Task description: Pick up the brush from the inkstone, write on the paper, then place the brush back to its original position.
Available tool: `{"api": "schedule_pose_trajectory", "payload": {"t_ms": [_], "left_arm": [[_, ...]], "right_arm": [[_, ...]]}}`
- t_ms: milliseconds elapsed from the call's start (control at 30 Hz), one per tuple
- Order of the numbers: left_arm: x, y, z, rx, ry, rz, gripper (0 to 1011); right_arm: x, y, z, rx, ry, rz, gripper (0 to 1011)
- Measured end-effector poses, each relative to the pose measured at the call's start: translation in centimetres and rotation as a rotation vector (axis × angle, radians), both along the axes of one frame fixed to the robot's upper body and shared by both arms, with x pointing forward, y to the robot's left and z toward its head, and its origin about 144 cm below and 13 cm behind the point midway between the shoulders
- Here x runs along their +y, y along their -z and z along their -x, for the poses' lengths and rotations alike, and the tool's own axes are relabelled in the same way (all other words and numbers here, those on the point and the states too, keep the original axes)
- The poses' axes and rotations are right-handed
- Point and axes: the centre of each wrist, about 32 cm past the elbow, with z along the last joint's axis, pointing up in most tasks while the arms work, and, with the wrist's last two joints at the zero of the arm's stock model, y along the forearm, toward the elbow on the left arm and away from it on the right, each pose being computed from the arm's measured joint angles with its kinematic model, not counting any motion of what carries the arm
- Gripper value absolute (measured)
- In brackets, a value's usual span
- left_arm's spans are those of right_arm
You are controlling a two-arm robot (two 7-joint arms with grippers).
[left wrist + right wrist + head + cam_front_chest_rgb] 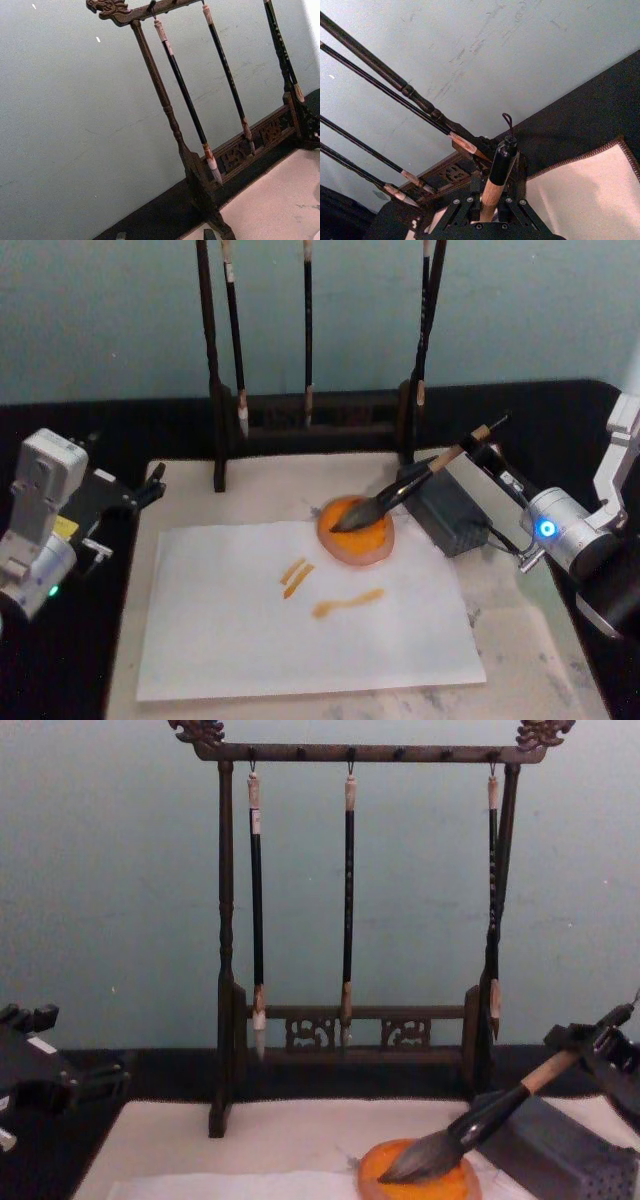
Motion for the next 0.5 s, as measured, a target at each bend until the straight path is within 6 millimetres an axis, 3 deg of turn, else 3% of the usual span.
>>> {"api": "schedule_pose_trajectory", "payload": {"t_ms": [500], "left_arm": [[0.0, 0.0, 0.0, 0.0, 0.0, 0.0, 1001]], "right_arm": [[0.4, -2.0, 0.1, -0.086, -0.023, 0.084, 180]]}}
